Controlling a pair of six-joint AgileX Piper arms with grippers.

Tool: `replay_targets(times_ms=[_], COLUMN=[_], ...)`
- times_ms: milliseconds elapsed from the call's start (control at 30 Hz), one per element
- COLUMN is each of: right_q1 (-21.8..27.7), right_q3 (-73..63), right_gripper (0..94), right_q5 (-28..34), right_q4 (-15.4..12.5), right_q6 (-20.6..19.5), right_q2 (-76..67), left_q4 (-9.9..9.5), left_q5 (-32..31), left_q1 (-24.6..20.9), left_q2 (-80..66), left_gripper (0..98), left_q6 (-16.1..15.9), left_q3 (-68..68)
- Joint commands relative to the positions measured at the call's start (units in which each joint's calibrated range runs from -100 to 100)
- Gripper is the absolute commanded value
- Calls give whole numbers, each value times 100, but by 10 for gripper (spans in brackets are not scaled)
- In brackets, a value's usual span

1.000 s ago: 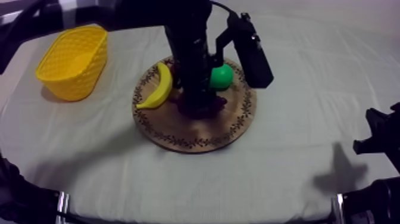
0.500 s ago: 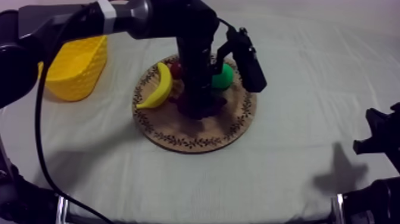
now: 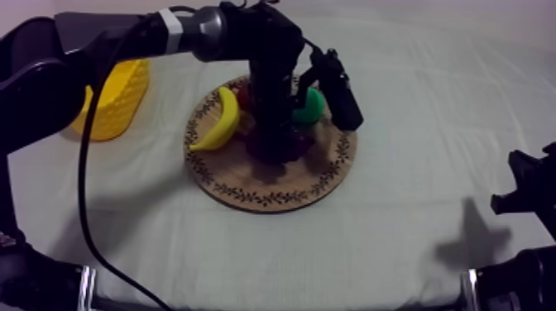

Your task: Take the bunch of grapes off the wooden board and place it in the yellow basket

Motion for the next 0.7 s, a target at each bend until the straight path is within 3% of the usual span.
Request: replay_targets(times_ms=[0,467,667], right_q1=[2,2,2], right_q3=[-4,-4,-4], right_gripper=[3,3,3], right_q5=[0,0,0], right_q4=[3,3,3], right_q6=[0,0,0], right_q2=[0,0,0], left_q4=[4,-16,-9], left_q5=[-1,130,111], left_q1=[-9,-17,-7], left_q2=[40,228,74], left_gripper=[833,634,600], left_q6=[24,226,284], left_q3=[-19,-171,-24])
